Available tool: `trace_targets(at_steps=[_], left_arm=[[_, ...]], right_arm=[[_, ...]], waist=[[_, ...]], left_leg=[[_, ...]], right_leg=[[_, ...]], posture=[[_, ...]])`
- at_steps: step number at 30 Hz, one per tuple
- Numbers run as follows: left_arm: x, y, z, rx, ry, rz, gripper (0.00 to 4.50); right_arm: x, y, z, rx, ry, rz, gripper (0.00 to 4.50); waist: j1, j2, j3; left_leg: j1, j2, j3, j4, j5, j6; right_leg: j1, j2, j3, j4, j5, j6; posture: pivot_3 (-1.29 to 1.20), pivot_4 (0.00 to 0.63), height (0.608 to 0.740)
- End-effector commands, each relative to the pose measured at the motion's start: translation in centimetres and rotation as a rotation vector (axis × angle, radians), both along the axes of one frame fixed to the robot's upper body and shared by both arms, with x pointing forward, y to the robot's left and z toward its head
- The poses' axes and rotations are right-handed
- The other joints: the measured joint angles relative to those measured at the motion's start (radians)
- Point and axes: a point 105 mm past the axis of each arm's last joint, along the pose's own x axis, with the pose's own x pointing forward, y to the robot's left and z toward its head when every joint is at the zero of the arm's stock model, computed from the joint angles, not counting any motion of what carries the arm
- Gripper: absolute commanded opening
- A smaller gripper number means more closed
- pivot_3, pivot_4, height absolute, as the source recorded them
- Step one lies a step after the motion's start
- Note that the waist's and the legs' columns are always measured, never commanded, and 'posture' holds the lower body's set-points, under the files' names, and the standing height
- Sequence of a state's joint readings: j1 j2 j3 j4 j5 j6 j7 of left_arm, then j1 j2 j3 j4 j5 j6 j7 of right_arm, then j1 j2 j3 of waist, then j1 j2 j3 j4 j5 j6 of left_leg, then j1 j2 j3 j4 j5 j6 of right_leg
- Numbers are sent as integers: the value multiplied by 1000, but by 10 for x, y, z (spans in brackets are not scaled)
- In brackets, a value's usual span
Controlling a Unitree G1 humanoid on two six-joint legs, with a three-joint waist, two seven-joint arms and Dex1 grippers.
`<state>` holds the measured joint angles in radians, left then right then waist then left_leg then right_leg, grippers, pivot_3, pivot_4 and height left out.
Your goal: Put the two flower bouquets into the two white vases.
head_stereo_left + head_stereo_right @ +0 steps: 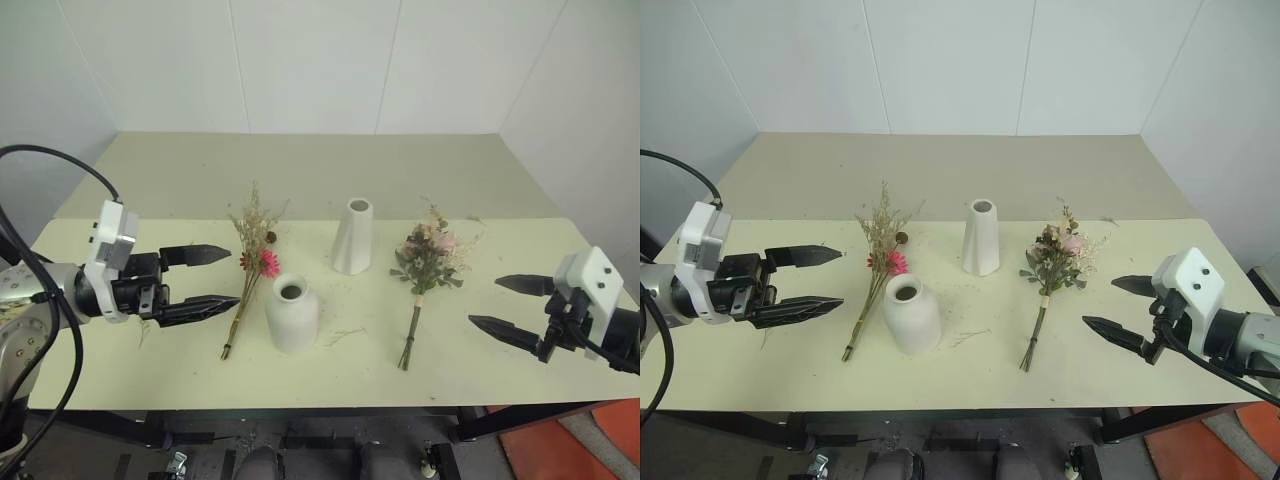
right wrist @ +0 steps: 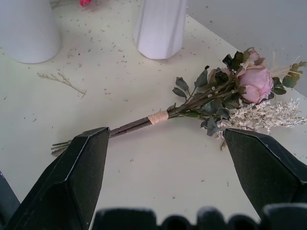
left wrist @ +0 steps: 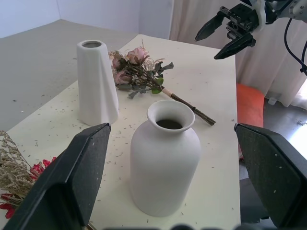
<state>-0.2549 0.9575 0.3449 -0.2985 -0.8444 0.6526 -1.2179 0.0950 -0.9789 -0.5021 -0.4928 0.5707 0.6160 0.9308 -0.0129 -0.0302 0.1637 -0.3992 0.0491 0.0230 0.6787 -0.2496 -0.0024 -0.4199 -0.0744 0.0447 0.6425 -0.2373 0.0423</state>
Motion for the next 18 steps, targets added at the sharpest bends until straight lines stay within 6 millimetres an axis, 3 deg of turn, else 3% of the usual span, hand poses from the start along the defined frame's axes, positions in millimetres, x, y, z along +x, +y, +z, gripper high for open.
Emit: trace_targets(at_steps=[1,18], left_arm=[[-1,0,9,17,-45,-14,4500],[0,0,10,14,-56,-8,4500]], right_arm=[[-1,0,12,-21,-51,1,4478],[0,0,11,-19,-52,-1,4478]], waist=[[0,0,0],[0,0,0]], left_leg=[[0,0,0,0,0,0],[0,0,0,0,0,0]], right_leg=[[0,0,0,0,0,0],[0,0,0,0,0,0]], posture=[[0,150,740],[0,150,740]])
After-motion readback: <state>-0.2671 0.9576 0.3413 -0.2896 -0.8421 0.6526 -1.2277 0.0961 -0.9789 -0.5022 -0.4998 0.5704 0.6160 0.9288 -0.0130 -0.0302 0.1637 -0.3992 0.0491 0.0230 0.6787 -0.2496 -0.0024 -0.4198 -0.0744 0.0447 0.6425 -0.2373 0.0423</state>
